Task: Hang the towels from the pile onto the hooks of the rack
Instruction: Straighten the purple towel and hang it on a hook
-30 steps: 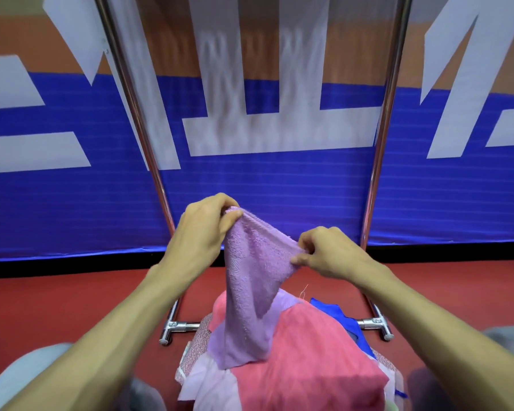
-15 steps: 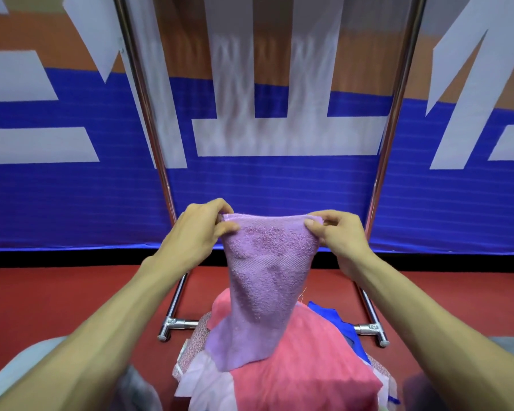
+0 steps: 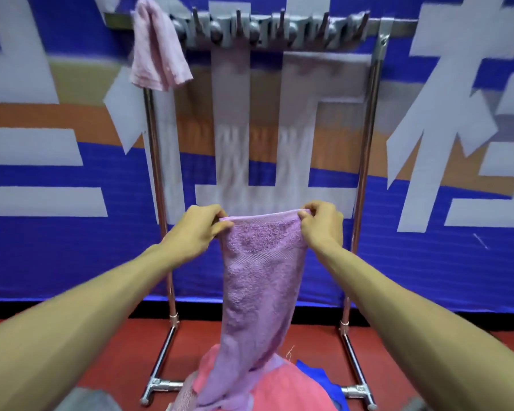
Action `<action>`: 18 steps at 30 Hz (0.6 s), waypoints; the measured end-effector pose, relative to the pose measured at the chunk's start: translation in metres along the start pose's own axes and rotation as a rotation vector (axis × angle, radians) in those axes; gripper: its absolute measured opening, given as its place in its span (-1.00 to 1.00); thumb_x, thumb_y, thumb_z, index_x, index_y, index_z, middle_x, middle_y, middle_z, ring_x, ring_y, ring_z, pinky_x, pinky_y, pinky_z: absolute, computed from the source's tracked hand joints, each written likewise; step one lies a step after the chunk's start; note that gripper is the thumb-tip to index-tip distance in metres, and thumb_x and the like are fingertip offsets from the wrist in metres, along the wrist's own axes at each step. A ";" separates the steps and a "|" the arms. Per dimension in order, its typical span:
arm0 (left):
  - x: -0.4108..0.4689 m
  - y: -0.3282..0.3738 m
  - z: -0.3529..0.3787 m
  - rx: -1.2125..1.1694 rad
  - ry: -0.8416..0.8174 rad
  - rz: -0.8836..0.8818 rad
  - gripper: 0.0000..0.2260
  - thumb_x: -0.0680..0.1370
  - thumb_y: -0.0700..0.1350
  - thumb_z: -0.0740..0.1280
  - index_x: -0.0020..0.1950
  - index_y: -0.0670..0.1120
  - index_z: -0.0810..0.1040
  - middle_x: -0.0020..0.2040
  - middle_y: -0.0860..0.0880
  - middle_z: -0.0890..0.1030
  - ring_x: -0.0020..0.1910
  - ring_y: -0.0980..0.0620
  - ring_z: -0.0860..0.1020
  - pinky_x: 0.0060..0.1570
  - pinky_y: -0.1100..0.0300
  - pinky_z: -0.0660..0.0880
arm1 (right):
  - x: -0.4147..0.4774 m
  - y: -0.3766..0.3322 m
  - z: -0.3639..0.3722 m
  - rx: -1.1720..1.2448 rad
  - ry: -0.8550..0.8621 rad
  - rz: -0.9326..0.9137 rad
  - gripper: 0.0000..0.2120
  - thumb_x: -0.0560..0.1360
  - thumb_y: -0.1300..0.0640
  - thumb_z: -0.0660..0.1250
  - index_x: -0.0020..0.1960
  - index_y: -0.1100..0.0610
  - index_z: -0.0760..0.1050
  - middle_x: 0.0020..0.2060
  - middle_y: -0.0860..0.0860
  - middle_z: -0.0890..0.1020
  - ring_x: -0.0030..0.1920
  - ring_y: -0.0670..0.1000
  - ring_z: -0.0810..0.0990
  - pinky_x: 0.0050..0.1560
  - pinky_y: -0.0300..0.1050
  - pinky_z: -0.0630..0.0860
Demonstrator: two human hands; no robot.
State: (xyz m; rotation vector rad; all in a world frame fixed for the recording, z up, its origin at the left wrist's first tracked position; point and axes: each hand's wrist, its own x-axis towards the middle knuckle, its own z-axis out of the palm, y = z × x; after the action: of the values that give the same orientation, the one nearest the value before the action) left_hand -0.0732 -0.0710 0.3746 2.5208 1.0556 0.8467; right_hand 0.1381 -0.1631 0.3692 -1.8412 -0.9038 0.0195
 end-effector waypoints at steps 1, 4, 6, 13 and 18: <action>0.008 0.012 -0.015 0.055 0.011 0.026 -0.82 0.58 -0.03 0.31 -0.04 -0.15 0.57 -0.17 -0.09 0.66 -0.15 -0.07 0.62 -0.06 0.03 0.55 | 0.007 -0.015 -0.010 -0.024 0.021 -0.046 -0.84 0.53 0.16 0.26 -0.02 0.10 0.63 -0.04 0.14 0.66 0.04 0.18 0.57 -0.06 -0.10 0.46; 0.027 0.055 -0.065 0.322 0.072 0.119 -0.79 0.62 0.01 0.20 -0.06 -0.11 0.48 -0.09 -0.10 0.61 -0.12 -0.14 0.57 -0.12 0.04 0.47 | 0.024 -0.065 -0.051 -0.103 0.092 -0.200 -0.84 0.54 0.16 0.25 -0.01 0.10 0.61 -0.04 0.15 0.66 0.03 0.21 0.57 -0.12 -0.11 0.40; 0.039 0.078 -0.097 0.426 0.144 0.175 -0.80 0.63 0.00 0.15 -0.09 -0.09 0.42 -0.06 -0.12 0.60 -0.12 -0.16 0.55 -0.14 0.05 0.42 | 0.031 -0.094 -0.079 -0.234 0.124 -0.318 -0.84 0.54 0.15 0.23 -0.02 0.12 0.58 -0.05 0.16 0.65 0.00 0.23 0.58 -0.14 -0.06 0.43; 0.061 0.162 -0.197 0.485 0.334 0.236 -0.81 0.64 -0.04 0.14 -0.05 -0.14 0.40 0.05 -0.23 0.58 0.06 -0.25 0.53 0.00 -0.03 0.42 | 0.048 -0.192 -0.183 -0.478 0.340 -0.592 -0.83 0.59 0.10 0.17 0.10 0.15 0.46 0.00 0.22 0.60 0.01 0.28 0.58 -0.17 -0.02 0.37; 0.060 0.200 -0.237 -0.115 0.444 0.178 -0.83 0.56 -0.07 0.32 -0.17 -0.11 0.61 -0.16 -0.11 0.65 -0.13 -0.08 0.58 -0.04 0.03 0.56 | 0.045 -0.223 -0.225 -0.387 0.340 -0.507 -0.82 0.58 0.08 0.20 0.06 0.14 0.51 -0.04 0.15 0.61 -0.02 0.24 0.56 -0.14 -0.03 0.40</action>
State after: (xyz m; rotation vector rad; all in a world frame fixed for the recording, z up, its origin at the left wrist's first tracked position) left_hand -0.0732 -0.1595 0.6779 2.4116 0.8728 1.5236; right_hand 0.1336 -0.2751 0.6693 -1.8282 -1.1565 -0.8074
